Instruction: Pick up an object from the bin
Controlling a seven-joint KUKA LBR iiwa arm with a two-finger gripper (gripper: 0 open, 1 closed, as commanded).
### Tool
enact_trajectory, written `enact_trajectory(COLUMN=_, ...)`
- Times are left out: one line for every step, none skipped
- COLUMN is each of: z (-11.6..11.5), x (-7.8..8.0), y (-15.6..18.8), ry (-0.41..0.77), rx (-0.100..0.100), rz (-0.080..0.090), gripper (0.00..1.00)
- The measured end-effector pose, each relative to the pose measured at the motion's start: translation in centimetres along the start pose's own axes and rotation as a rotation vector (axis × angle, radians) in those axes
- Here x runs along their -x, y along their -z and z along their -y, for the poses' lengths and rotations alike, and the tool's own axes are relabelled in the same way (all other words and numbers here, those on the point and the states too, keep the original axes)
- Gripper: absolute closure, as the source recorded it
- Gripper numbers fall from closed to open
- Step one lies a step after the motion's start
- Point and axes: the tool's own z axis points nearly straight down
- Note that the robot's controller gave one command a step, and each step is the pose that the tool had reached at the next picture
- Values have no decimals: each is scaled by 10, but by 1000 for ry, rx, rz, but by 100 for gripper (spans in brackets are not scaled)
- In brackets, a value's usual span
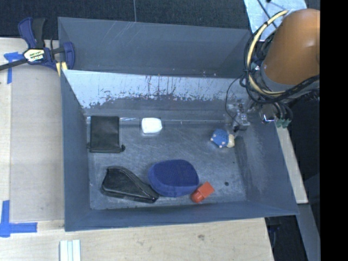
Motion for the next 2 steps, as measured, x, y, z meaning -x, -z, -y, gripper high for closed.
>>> enact_trajectory(z=0, x=-1, y=-5, ry=-1, rx=2, rz=-9, gripper=0)
enact_trajectory(z=38, x=14, y=-105, ry=211, rx=5, rz=-14, gripper=0)
